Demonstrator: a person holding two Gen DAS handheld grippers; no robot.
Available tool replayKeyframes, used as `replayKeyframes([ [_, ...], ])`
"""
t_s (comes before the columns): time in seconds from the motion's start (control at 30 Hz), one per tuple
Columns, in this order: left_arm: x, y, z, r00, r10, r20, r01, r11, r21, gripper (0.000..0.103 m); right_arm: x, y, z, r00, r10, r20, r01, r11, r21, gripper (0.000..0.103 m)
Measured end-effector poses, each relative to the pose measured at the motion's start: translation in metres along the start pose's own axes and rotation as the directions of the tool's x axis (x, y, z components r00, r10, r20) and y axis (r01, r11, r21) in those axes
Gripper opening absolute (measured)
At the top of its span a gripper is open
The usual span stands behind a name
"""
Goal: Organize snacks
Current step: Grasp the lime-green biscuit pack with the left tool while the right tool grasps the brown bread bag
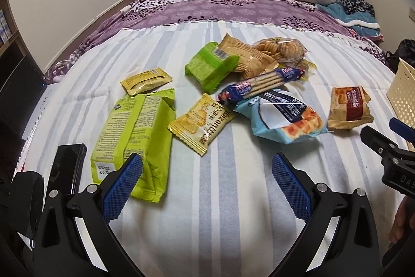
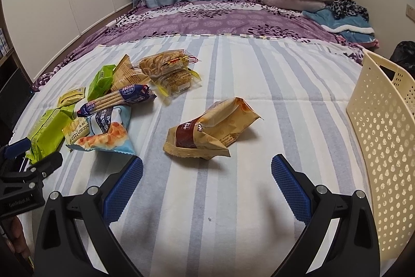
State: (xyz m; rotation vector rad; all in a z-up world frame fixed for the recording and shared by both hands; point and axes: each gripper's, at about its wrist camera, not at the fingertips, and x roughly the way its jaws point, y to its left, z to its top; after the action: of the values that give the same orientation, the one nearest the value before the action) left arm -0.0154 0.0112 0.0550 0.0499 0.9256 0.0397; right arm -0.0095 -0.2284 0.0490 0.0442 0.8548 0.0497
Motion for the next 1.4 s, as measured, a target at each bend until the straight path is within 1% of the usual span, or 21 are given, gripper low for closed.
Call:
replayKeyframes([
  [0.23,0.008,0.024,0.005,0.999,0.038,-0.002,-0.038,0.998,-0.039,0.101,0.002,0.001,0.001,1.000,-0.006,-0.006,0.006,1.000,-0.007,0.098],
  [0.43,0.015,0.062,0.009,0.998,0.066,-0.015,-0.068,0.991,-0.117,0.101,0.004,0.003,0.002,1.000,-0.010,-0.006,0.010,1.000,-0.004,0.098],
  [0.53,0.021,0.076,0.011,0.997,0.076,-0.025,-0.079,0.987,-0.141,0.101,0.006,0.005,0.002,1.000,-0.013,-0.012,0.013,1.000,-0.008,0.098],
  [0.77,0.047,0.095,0.017,0.996,0.056,-0.068,-0.066,0.984,-0.165,0.101,0.010,0.008,0.002,0.999,-0.024,-0.024,0.024,1.000,-0.010,0.098],
  [0.83,0.056,0.099,0.019,0.996,0.037,-0.082,-0.051,0.983,-0.174,0.101,0.011,0.007,0.002,0.999,-0.030,-0.026,0.029,1.000,-0.005,0.098],
  [1.0,0.070,0.099,0.024,0.996,0.013,-0.094,-0.028,0.986,-0.166,0.101,0.014,-0.001,0.003,0.999,-0.041,-0.027,0.042,0.999,0.018,0.098],
  [1.07,0.072,0.098,0.023,0.996,0.006,-0.093,-0.021,0.987,-0.159,0.097,0.014,-0.004,0.005,0.999,-0.041,-0.027,0.042,0.999,0.032,0.098],
  [1.1,0.074,0.097,0.022,0.995,-0.013,-0.095,-0.002,0.987,-0.158,0.088,0.015,-0.006,0.006,0.999,-0.040,-0.028,0.041,0.998,0.039,0.098],
  [1.13,0.076,0.096,0.022,0.995,-0.025,-0.100,0.009,0.987,-0.158,0.082,0.015,-0.008,0.007,0.999,-0.038,-0.030,0.040,0.998,0.049,0.098],
  [1.27,0.075,0.092,0.021,0.996,-0.006,-0.089,-0.007,0.990,-0.141,0.078,0.020,-0.013,0.014,0.999,-0.037,-0.033,0.040,0.996,0.076,0.098],
  [1.4,0.068,0.094,0.024,0.997,-0.025,-0.070,0.014,0.988,-0.155,0.070,0.025,-0.013,0.025,0.999,-0.029,-0.031,0.031,0.995,0.095,0.098],
])
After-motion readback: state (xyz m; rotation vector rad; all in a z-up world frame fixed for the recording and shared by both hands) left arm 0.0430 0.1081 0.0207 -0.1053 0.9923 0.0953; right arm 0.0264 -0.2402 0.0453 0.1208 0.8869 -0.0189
